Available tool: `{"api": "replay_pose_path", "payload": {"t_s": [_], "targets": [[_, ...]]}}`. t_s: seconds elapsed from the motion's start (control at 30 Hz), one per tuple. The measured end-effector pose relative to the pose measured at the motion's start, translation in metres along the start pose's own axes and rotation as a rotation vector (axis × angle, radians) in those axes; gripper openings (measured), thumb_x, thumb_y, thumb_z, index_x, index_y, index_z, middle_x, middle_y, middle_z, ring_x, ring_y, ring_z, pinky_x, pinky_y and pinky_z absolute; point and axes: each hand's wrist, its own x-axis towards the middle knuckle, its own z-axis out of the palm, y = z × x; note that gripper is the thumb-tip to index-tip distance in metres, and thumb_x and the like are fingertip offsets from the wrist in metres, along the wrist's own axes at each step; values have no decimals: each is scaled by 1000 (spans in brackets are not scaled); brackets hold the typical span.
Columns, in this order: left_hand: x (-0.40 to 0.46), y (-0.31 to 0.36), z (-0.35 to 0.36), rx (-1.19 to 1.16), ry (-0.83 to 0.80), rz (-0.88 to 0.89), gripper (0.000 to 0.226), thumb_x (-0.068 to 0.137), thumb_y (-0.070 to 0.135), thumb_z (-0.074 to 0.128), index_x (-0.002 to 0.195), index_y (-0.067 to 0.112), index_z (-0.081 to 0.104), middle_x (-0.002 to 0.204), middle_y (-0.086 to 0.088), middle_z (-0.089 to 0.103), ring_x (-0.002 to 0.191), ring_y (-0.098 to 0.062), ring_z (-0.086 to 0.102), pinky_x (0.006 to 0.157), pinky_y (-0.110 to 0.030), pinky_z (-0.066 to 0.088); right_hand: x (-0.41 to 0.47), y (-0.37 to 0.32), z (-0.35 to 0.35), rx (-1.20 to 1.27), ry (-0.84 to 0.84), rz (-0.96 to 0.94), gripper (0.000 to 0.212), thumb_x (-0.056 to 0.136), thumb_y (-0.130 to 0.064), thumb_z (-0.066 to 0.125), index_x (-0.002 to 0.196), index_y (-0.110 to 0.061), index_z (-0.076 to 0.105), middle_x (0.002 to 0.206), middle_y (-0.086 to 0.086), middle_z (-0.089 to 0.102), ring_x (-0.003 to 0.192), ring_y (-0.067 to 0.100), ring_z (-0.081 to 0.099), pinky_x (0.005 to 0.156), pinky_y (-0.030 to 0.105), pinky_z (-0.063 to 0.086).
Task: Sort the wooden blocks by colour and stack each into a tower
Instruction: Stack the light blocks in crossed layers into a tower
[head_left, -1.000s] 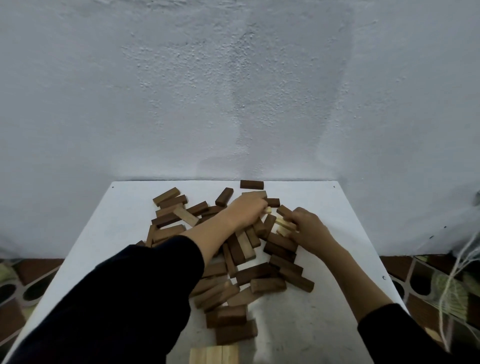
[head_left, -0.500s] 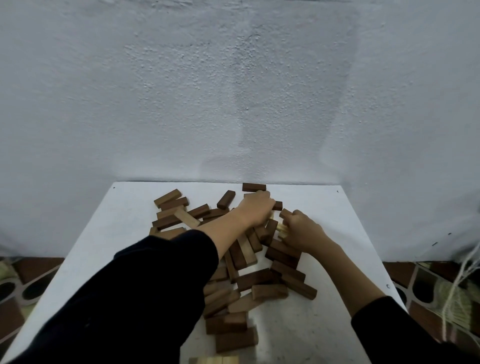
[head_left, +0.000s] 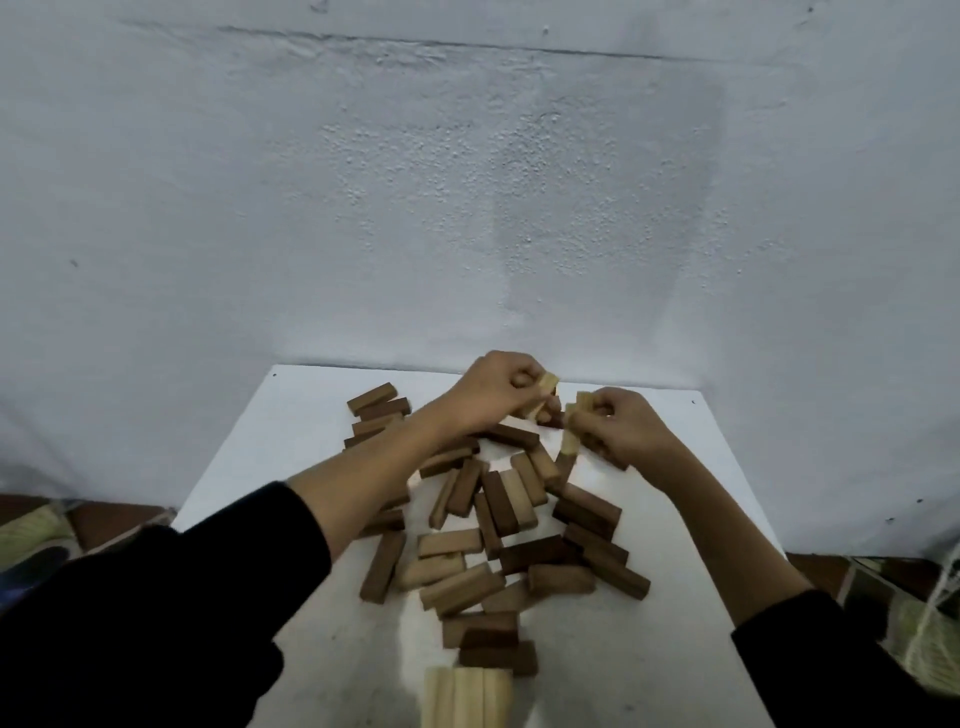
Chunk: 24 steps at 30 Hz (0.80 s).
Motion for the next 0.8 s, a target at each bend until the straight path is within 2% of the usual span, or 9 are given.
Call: {"api": "replay_pose_path", "payload": {"t_s": [0.07, 0.13, 0.17, 0.3, 0.37, 0.47, 0.67, 0.73, 0.8], "targets": [[-19, 10, -6, -38, 34, -22, 7, 88, 5, 65, 93, 2, 68, 70, -4, 70, 67, -9, 63, 66, -23, 50, -9, -23, 6, 106, -59, 2, 15, 87, -14, 63, 82, -1, 60, 58, 4, 50, 39, 4, 42, 38, 15, 32], [-39, 18, -15, -92, 83, -50, 11, 84, 4, 69, 94, 1, 70, 80, -19, 70, 68, -13, 61, 62, -22, 48, -18, -42, 13, 160, -83, -8, 14, 85, -14, 65, 79, -5, 58, 60, 6, 51, 43, 9, 43, 41, 17, 35], [-48, 22, -20, -135, 100, -66, 11, 82, 4, 71, 93, 3, 70, 83, -20, 70, 68, -15, 62, 62, -23, 50, -22, -49, 17, 175, -90, -12, 15, 84, -14, 68, 78, -6, 57, 61, 7, 52, 45, 11, 43, 43, 19, 36], [-88, 37, -42, -237, 151, -94, 21, 76, 0, 75, 97, 0, 68, 77, -7, 72, 66, -13, 67, 61, -22, 57, -42, -77, 33, 215, -123, -34, 19, 79, -17, 75, 78, -7, 58, 59, 7, 51, 47, 14, 43, 45, 25, 34], [-110, 43, -52, -264, 170, -98, 26, 75, -4, 75, 99, -1, 67, 76, -5, 73, 68, -14, 70, 63, -23, 58, -58, -94, 40, 235, -132, -56, 18, 81, -16, 73, 80, -5, 58, 55, 6, 48, 42, 11, 41, 41, 21, 34], [-142, 53, -65, -303, 234, -110, 29, 74, -5, 74, 102, 0, 66, 82, -9, 73, 76, -21, 71, 72, -32, 60, -82, -122, 52, 244, -124, -91, 14, 84, -12, 69, 80, -5, 58, 52, 4, 48, 35, 7, 41, 37, 16, 34], [-204, 62, -80, -450, 282, -90, 23, 76, -9, 68, 98, 0, 66, 79, -9, 73, 68, -19, 71, 62, -25, 58, -137, -159, 76, 136, -96, -132, 12, 89, -9, 62, 99, -2, 59, 57, 5, 58, 39, 10, 51, 44, 21, 44], [-231, 53, -78, -470, 265, -119, 22, 78, -10, 66, 97, 0, 65, 74, -6, 73, 63, -15, 69, 56, -21, 55, -161, -160, 96, 4, -78, -156, 16, 91, -11, 58, 106, -7, 53, 66, 6, 62, 43, 10, 55, 46, 21, 47], [-251, 39, -74, -513, 248, -150, 24, 76, -10, 66, 98, -1, 65, 73, -6, 72, 62, -14, 68, 55, -20, 53, -182, -158, 114, -167, -51, -232, 21, 94, -12, 52, 113, -10, 46, 88, 6, 61, 62, 12, 57, 55, 16, 48]]}}
